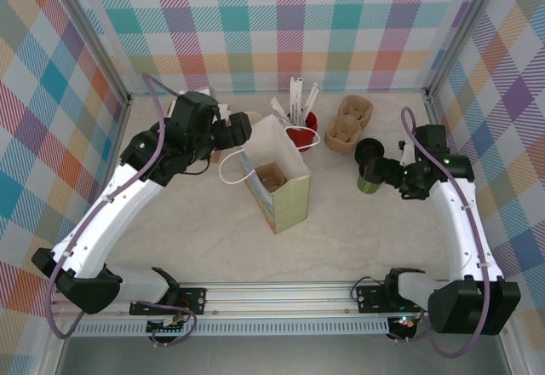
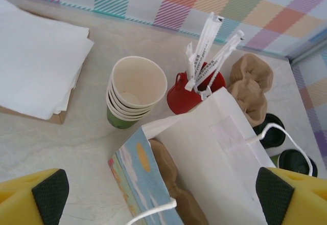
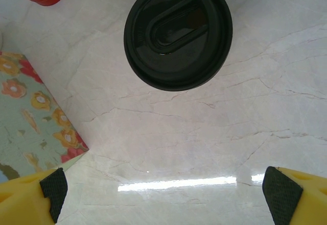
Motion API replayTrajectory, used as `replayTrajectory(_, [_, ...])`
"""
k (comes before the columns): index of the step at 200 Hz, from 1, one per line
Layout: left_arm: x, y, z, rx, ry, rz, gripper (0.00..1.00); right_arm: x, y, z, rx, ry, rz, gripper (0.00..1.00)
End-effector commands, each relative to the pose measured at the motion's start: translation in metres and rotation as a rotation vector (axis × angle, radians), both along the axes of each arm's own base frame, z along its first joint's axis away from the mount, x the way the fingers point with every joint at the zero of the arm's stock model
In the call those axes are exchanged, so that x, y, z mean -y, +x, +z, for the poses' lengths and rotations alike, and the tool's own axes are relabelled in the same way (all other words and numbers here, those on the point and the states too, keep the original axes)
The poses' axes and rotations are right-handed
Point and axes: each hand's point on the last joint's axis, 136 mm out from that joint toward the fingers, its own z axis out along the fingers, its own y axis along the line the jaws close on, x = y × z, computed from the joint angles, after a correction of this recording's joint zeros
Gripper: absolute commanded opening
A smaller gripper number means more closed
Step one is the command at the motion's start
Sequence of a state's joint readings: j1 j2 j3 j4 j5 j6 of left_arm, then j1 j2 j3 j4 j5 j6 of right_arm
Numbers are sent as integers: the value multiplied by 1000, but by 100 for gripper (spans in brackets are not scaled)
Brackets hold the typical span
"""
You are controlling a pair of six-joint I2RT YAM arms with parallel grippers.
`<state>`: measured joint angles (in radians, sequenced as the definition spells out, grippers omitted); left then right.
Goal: Pack the takeout coffee
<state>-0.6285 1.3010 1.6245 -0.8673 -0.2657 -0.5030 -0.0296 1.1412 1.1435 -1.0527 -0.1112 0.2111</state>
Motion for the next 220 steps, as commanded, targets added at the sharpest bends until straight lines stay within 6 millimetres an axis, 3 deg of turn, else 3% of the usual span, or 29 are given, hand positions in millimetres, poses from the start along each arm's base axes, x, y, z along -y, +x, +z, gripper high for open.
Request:
replayTrajectory(1, [-3,-10,9,51,34,-81,99,5,-2,0,-25,-39,20,100])
replayTrajectory(83, [-12,-47,-20,18,42,-175,100,5,4,-26,-156,-88,88,100])
replayTrajectory(220, [-21,-50,-27,9,63,-145,100,1,39,-61,-298,-182,164,100])
